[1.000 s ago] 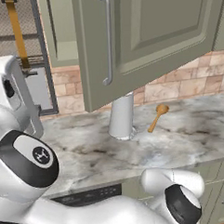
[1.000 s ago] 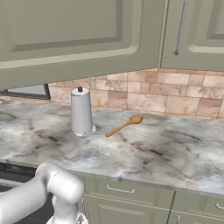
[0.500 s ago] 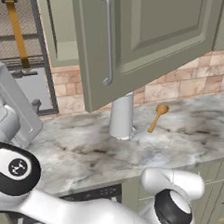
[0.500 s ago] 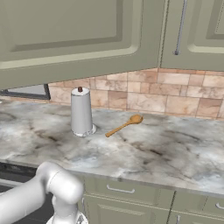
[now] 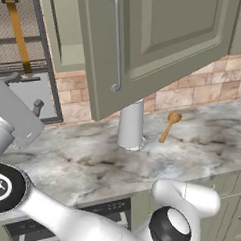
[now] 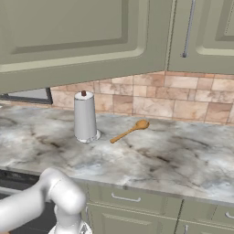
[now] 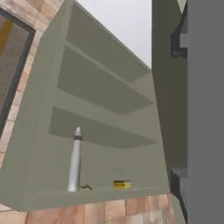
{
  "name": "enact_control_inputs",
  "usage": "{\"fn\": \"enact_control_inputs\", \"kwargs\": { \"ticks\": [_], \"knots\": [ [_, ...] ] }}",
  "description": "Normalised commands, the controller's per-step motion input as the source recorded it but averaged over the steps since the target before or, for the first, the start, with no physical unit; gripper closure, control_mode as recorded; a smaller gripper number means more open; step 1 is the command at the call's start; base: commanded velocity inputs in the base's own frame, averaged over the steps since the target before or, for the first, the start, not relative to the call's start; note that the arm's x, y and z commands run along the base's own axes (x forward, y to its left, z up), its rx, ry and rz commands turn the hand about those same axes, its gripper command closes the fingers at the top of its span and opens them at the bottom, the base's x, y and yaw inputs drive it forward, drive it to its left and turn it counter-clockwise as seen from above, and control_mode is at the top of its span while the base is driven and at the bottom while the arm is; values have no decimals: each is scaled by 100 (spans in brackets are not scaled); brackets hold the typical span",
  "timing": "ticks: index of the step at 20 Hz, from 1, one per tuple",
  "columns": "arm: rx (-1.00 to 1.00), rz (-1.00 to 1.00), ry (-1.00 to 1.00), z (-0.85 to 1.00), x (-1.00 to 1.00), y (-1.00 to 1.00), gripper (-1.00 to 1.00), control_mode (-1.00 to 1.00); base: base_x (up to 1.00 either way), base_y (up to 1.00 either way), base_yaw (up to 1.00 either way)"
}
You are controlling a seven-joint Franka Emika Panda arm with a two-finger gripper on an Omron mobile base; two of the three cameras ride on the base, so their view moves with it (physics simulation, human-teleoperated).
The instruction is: Pick the spray and sponge from the cabinet and place them on the counter.
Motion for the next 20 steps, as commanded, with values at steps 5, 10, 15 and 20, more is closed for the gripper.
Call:
{"fn": "enact_control_inputs", "kwargs": {
  "ticks": [5,10,15,20],
  "knots": [
    [12,-23,-27,7,0,15,-100,-100,0,0,0],
    [15,-15,-12,0,0,3,-100,-100,0,0,0],
    [25,-14,-9,13,0,0,-100,-100,0,0,0],
    [29,-4,0,25,0,-20,-100,-100,0,0,0]
  ]
}}
